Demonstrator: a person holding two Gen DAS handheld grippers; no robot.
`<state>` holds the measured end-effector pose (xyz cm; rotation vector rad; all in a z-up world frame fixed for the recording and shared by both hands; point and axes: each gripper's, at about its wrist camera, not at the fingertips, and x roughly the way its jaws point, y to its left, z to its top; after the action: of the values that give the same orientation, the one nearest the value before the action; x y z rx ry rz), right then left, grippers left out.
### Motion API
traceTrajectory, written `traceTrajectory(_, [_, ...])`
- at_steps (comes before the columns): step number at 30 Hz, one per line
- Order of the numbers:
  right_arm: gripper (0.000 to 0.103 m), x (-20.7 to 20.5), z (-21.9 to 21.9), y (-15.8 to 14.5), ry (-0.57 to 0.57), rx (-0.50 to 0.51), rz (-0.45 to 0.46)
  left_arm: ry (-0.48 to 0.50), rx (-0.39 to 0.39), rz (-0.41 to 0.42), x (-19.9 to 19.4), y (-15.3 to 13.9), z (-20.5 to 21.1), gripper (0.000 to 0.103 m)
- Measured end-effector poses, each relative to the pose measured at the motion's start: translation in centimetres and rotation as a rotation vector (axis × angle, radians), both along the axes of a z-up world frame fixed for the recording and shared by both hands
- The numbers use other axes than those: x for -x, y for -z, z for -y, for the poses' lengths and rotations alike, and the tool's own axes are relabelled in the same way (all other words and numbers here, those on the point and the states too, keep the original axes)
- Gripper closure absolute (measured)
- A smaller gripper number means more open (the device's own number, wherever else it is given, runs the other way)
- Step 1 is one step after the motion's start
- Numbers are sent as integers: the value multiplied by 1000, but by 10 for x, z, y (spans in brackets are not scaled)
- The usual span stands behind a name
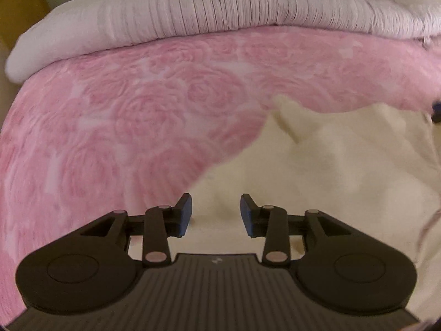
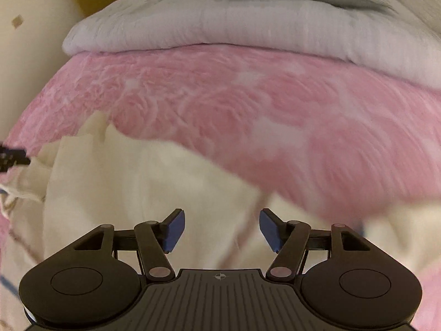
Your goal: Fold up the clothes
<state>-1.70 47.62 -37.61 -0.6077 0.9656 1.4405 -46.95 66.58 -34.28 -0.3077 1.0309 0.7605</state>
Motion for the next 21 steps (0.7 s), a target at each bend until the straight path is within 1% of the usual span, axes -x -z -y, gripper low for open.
traceTrajectory(3, [37, 3, -36, 10, -52, -21, -16, 38, 60, -1, 2, 12, -30, 69])
traceTrajectory(6, [36, 5, -70, 26, -100, -14, -36, 52, 109, 8, 6, 25, -45, 69])
traceTrajectory(9, [36, 10, -91, 43, -150, -1, -41, 39, 169, 22, 6, 40, -53, 69])
traceTrajectory(10, [36, 12, -96, 50, -153, 9, -47, 46, 191, 31, 6, 44, -52, 70])
traceTrajectory(11, [36, 14, -99, 57, -154, 27, -54, 55, 213, 40, 6, 49, -50, 73])
traceTrajectory(12, [41, 17, -99, 63, -168, 45, -63, 62, 198, 38, 5, 51, -45, 78])
traceTrajectory(13, [71, 22, -98, 67, -186, 56, -58, 70, 171, 39, 5, 51, -40, 81])
traceTrajectory(14, [89, 27, -94, 68, -212, 41, -16, 68, 156, 43, 4, 49, -37, 87])
traceTrajectory(15, [97, 29, -89, 65, -220, 19, 10, 57, 151, 46, 3, 46, -37, 89])
traceTrajectory(17, [99, 23, -76, 52, -170, -39, 16, 46, 118, 55, 0, 35, -35, 91])
traceTrajectory(19, [99, 8, -61, 33, -95, -109, 60, 62, 64, 53, -9, 21, -33, 91])
traceTrajectory(21, [99, -17, -47, 11, -8, -169, 92, 68, 28, 102, -20, 4, -38, 91])
